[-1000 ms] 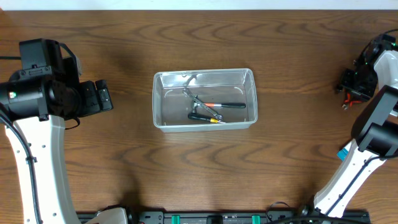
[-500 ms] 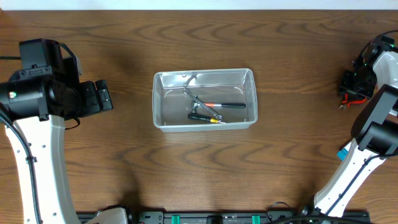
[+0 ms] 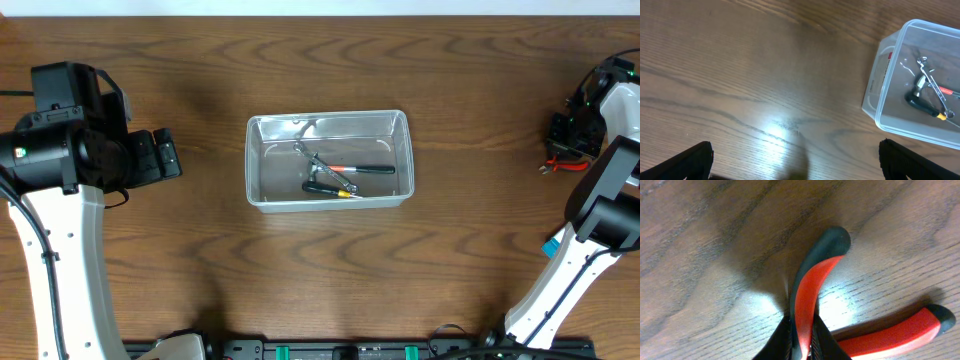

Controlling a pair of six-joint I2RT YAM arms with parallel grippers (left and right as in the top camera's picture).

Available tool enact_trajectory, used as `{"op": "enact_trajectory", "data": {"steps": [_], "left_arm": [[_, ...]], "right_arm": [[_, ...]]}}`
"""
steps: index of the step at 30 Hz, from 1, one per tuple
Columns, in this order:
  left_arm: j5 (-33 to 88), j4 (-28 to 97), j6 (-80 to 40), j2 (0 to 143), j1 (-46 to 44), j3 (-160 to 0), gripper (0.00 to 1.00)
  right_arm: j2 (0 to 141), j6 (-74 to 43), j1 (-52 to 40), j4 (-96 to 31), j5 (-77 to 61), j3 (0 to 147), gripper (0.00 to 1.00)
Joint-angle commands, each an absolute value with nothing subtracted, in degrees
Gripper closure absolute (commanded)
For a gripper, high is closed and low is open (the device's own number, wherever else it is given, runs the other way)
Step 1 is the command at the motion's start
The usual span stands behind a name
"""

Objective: Pack container
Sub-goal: 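Carry the red pliers with the right gripper and drop them into the container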

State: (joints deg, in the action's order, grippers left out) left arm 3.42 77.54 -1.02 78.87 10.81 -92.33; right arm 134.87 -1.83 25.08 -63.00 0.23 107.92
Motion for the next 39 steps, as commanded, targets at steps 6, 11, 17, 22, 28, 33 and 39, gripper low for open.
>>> {"op": "enact_trajectory", "data": {"steps": [6, 11, 17, 22, 28, 33, 39], "left_arm": [[2.72, 78.35, -0.45, 78.98, 10.83, -92.27, 0.02], [2.72, 78.43, -0.45, 78.98, 10.83, -92.27, 0.02], [2.72, 78.41, -0.45, 78.98, 10.83, -92.27, 0.02], [2.72, 78.39, -0.45, 78.98, 10.83, -92.27, 0.02], [2.72, 78.39, -0.45, 78.98, 10.83, -92.27, 0.02], [2.72, 78.41, -0.45, 78.98, 10.83, -92.27, 0.02], [2.72, 78.41, -0.45, 78.98, 10.83, -92.27, 0.02]], "right_arm": [[135.2, -1.58, 24.05, -65.04, -5.96, 108.4, 0.99], [130.26, 1.02, 20.95, -67.66, -8.64, 111.28, 0.99], [118.93, 8.6, 12.25, -69.52, -8.67, 115.55, 0.98], [109.82, 20.03, -0.43, -69.43, -10.0, 116.36, 0.99], [106.74, 38.24, -18.39, -69.63, -10.96, 116.33, 0.99], [108.88, 51.35, -29.15, -69.65, -10.94, 114.85, 0.99], [115.33, 53.01, -33.39, -70.74, -11.88, 114.17, 0.99]]}}
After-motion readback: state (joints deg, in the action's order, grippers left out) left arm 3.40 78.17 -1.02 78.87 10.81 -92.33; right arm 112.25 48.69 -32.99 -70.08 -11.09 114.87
